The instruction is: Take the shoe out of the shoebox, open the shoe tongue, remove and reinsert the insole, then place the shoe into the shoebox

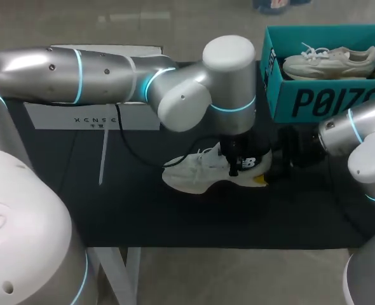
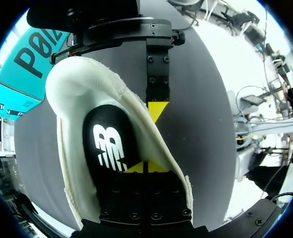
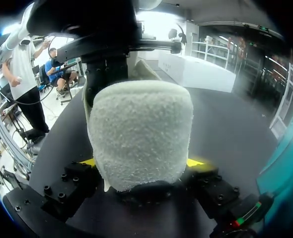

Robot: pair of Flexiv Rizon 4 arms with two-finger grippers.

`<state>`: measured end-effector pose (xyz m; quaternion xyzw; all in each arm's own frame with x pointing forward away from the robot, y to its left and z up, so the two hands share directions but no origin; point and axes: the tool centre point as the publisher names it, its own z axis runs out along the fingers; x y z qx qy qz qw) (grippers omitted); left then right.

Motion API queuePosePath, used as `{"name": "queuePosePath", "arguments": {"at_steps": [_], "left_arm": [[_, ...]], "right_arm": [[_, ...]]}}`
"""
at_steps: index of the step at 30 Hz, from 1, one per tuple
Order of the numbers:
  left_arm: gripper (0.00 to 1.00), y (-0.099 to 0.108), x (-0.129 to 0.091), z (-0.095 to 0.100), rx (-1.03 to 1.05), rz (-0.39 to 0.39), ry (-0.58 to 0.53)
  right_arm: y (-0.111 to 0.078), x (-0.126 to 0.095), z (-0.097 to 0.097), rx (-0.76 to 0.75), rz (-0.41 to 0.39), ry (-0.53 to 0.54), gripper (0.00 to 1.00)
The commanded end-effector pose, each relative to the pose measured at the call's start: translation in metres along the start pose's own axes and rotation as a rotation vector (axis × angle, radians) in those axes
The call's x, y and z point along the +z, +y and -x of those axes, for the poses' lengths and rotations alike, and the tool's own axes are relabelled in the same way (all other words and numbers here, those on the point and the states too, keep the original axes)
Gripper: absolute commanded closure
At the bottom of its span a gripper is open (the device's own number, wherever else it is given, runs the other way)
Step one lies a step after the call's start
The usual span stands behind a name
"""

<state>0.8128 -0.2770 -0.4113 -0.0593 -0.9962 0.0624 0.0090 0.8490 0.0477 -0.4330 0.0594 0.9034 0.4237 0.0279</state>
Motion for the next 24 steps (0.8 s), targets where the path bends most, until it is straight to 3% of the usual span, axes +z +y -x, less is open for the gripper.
{"name": "queuePosePath", "arguments": {"at_steps": [1,3,5,6,10,17,24], "left_arm": [[1.0,0.0,0.011,-0.005,-0.01,0.011,0.015],[0.98,0.002,0.014,-0.005,-0.015,0.013,0.025],[0.64,0.003,0.016,-0.004,-0.019,0.02,0.031],[0.57,0.004,0.017,-0.004,-0.022,0.025,0.03],[0.56,0.004,0.021,-0.002,-0.026,0.041,0.032],[0.62,0.009,0.028,0.001,-0.037,0.084,0.032],[0.63,0.015,0.042,0.014,-0.067,0.151,-0.045]], "right_arm": [[-0.002,0.004,0.003,0.002,-0.004,-0.001,1.0],[-0.002,0.004,0.003,0.002,-0.004,-0.001,1.0],[-0.002,0.004,0.003,0.002,-0.004,-0.001,1.0],[-0.002,0.004,0.003,0.002,-0.004,-0.001,1.0],[-0.002,0.004,0.003,0.002,-0.004,-0.001,1.0],[-0.002,0.004,0.003,0.002,-0.004,-0.001,1.0],[-0.002,0.004,0.003,0.002,-0.004,-0.001,1.0]]}}
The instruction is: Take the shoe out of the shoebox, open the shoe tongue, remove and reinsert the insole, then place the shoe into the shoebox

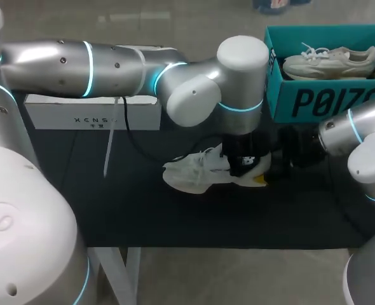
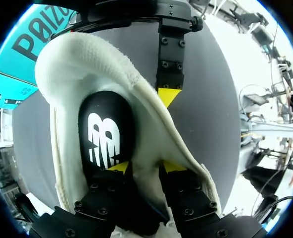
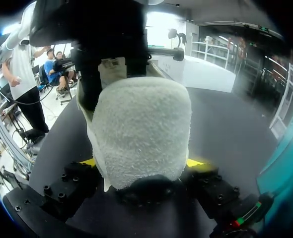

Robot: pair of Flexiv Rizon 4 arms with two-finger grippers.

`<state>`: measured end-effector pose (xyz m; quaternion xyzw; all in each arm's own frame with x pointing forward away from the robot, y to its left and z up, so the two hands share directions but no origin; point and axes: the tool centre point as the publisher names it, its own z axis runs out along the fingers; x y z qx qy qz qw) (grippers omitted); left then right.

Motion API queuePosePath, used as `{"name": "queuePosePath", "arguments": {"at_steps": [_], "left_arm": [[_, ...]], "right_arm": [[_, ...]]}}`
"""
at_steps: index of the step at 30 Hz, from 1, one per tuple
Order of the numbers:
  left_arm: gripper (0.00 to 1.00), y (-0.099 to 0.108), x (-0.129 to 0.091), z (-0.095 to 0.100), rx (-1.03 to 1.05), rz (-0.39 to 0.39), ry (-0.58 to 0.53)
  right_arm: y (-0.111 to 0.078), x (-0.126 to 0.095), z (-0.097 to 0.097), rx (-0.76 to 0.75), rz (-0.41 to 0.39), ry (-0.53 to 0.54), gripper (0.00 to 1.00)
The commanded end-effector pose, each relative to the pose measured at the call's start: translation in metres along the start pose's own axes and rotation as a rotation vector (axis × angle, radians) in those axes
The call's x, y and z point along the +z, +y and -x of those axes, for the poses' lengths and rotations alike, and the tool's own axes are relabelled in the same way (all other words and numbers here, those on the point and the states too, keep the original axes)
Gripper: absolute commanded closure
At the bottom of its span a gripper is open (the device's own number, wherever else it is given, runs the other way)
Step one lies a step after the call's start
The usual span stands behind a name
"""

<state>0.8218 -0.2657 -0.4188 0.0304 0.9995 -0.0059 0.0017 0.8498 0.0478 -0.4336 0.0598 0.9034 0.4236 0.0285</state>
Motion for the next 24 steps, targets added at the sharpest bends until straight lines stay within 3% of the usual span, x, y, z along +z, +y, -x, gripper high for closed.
{"name": "queuePosePath", "arguments": {"at_steps": [1,11,17,19,20,24], "left_arm": [[0.64,-0.002,0.037,0.007,-0.015,0.036,-0.048],[0.6,0.0,0.046,0.012,-0.017,0.039,-0.19],[0.58,0.004,0.053,0.021,-0.04,0.051,-0.212],[0.71,0.005,0.056,0.023,-0.052,0.058,-0.216],[1.0,0.005,0.057,0.024,-0.054,0.068,-0.219],[1.0,0.004,0.06,0.024,-0.078,0.088,-0.231]], "right_arm": [[-0.002,0.004,0.003,0.002,-0.004,0.0,1.0],[-0.002,0.004,0.003,0.002,-0.004,0.0,1.0],[-0.002,0.004,0.003,0.002,-0.004,0.0,1.0],[-0.002,0.004,0.003,0.002,-0.004,0.0,1.0],[-0.002,0.004,0.003,0.002,-0.004,0.0,1.0],[-0.002,0.004,0.003,0.002,-0.004,0.0,1.0]]}}
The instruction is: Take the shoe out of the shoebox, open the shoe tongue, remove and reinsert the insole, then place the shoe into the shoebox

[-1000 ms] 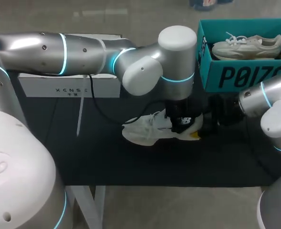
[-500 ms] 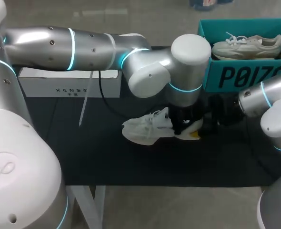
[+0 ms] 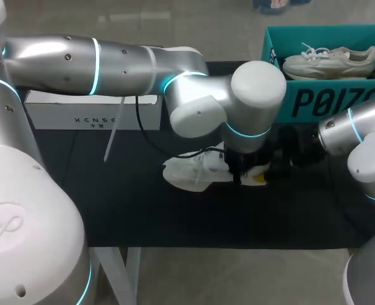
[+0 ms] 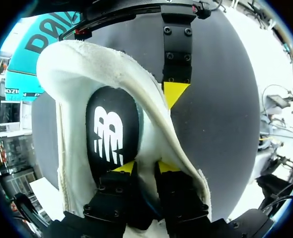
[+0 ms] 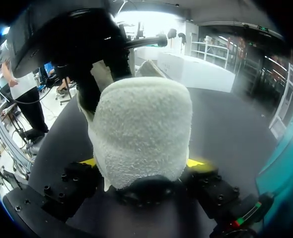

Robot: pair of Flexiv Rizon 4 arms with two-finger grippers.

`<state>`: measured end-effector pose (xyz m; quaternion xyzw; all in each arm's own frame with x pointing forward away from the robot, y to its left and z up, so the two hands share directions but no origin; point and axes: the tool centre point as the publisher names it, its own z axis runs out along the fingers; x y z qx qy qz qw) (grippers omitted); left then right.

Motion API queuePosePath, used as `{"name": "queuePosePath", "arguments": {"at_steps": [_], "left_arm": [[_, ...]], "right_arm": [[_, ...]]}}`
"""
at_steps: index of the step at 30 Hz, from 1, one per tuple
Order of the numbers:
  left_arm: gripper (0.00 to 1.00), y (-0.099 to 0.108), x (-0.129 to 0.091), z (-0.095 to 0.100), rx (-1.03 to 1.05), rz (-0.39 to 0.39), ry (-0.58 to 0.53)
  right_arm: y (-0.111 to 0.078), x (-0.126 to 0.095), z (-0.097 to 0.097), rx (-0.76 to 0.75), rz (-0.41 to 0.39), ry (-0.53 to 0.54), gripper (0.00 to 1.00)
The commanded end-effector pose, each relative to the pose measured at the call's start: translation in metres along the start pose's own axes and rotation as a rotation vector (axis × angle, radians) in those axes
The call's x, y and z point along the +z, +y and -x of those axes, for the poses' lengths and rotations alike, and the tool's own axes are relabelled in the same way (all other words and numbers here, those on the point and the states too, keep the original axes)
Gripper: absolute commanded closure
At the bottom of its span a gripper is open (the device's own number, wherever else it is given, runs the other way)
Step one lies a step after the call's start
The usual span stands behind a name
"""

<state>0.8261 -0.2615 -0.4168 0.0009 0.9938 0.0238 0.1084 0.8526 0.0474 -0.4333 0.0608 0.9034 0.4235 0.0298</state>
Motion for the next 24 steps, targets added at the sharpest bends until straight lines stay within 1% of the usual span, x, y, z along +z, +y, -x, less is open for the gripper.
{"name": "queuePosePath", "arguments": {"at_steps": [1,5,7,14,19,24], "left_arm": [[1.0,-0.003,0.064,0.006,-0.033,0.019,-0.024],[1.0,0.004,0.053,0.003,-0.085,0.019,-0.046],[1.0,0.008,0.046,0.002,-0.106,0.005,-0.049],[1.0,0.02,0.026,-0.002,-0.169,-0.028,-0.017],[1.0,0.034,0.016,0.003,-0.211,-0.085,0.016],[1.0,0.04,0.001,0.007,-0.214,-0.138,0.032]], "right_arm": [[-0.002,0.004,0.0,0.001,-0.004,0.003,1.0],[-0.002,0.004,0.0,0.001,-0.004,0.003,1.0],[-0.002,0.004,0.0,0.001,-0.004,0.003,1.0],[-0.002,0.004,0.0,0.001,-0.004,0.003,1.0],[-0.002,0.004,0.0,0.001,-0.004,0.003,1.0],[-0.002,0.004,0.0,0.001,-0.004,0.003,1.0]]}}
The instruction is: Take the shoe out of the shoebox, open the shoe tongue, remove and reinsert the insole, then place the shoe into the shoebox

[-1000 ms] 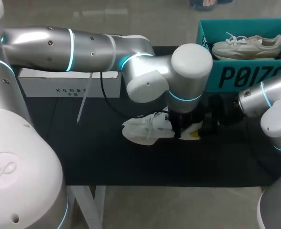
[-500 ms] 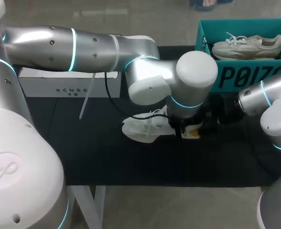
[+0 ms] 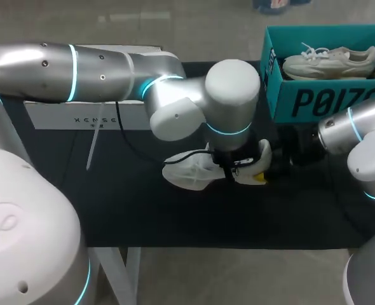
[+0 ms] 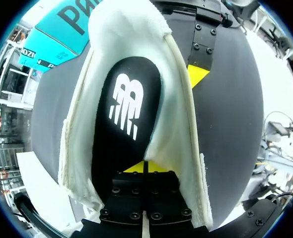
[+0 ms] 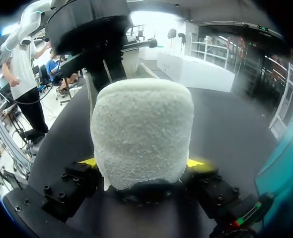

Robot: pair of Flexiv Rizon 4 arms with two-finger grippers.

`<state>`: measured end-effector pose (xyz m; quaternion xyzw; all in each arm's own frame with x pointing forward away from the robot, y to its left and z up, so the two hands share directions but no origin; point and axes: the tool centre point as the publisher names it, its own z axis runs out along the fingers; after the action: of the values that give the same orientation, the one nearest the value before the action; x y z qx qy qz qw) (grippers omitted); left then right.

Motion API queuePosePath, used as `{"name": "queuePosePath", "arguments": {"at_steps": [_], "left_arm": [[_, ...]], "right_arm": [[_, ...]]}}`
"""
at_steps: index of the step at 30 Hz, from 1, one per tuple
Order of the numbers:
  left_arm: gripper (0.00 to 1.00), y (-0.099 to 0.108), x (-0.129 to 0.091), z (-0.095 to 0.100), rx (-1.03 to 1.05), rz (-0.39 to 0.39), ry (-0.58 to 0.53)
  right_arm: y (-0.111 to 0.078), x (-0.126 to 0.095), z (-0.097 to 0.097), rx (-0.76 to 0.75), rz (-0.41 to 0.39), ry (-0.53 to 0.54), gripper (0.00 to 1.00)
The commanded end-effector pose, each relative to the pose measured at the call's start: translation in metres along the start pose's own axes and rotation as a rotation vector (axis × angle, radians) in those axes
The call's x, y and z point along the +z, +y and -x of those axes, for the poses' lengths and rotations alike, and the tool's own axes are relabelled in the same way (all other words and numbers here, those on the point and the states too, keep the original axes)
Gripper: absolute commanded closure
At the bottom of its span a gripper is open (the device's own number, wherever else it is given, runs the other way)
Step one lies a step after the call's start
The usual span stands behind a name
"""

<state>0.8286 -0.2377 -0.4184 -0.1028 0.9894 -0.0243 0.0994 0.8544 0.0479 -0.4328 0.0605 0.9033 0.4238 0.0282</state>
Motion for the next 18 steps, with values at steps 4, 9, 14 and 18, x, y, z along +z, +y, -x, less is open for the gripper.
{"name": "queuePosePath", "arguments": {"at_steps": [4,9,14,18], "left_arm": [[1.0,0.015,-0.013,0.012,0.009,-0.116,0.019],[1.0,0.014,-0.023,0.016,0.018,-0.213,0.02],[1.0,0.014,-0.031,0.017,0.036,-0.305,0.029],[1.0,0.013,-0.04,0.017,0.07,-0.409,0.045]], "right_arm": [[-0.003,0.004,-0.002,0.0,-0.004,0.0,1.0],[-0.003,0.004,-0.002,0.0,-0.004,0.0,1.0],[-0.003,0.004,-0.002,0.0,-0.004,0.0,1.0],[-0.003,0.004,-0.002,0.0,-0.004,0.0,1.0]]}}
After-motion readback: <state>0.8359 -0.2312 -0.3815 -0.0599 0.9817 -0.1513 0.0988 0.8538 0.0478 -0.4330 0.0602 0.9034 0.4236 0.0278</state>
